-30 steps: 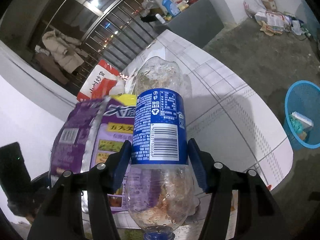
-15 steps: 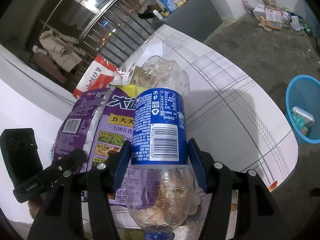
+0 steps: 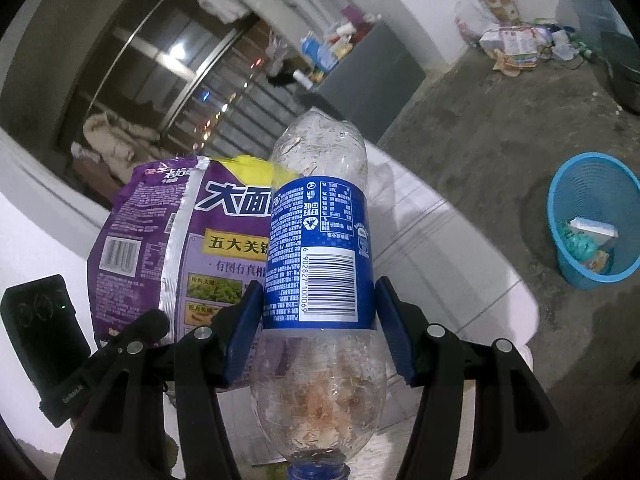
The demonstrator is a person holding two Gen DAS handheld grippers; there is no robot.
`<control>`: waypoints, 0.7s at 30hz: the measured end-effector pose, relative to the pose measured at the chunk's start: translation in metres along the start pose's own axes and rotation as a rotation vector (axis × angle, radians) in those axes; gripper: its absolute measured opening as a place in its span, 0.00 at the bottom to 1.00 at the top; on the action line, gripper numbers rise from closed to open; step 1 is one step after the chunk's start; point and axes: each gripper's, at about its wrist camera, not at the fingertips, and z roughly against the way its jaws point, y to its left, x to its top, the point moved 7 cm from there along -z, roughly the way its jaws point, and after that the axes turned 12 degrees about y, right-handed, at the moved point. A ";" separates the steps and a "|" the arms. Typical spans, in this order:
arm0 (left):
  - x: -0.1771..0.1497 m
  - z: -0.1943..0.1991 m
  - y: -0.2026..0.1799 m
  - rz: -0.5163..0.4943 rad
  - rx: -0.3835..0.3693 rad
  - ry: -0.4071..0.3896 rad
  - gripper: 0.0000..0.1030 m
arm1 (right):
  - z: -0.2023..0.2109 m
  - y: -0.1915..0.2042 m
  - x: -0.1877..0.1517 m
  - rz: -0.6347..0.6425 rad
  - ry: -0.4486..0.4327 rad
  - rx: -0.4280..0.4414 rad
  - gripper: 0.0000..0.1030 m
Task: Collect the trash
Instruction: 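Carry the purple bag with the left tool while the right carries the bottle to the wastebasket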
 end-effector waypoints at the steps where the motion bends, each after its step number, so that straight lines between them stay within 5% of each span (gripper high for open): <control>1: 0.005 -0.003 -0.005 -0.019 0.000 0.001 0.00 | 0.004 -0.003 0.001 -0.007 -0.012 -0.001 0.55; 11: 0.057 -0.067 -0.070 -0.195 -0.065 0.058 0.00 | 0.071 -0.083 0.017 -0.197 -0.181 -0.014 0.55; 16: 0.083 -0.135 -0.099 -0.246 -0.127 0.180 0.00 | 0.098 -0.150 0.013 -0.372 -0.257 -0.007 0.55; 21: 0.099 -0.211 -0.121 -0.317 -0.112 0.307 0.00 | 0.103 -0.225 0.001 -0.572 -0.275 0.004 0.55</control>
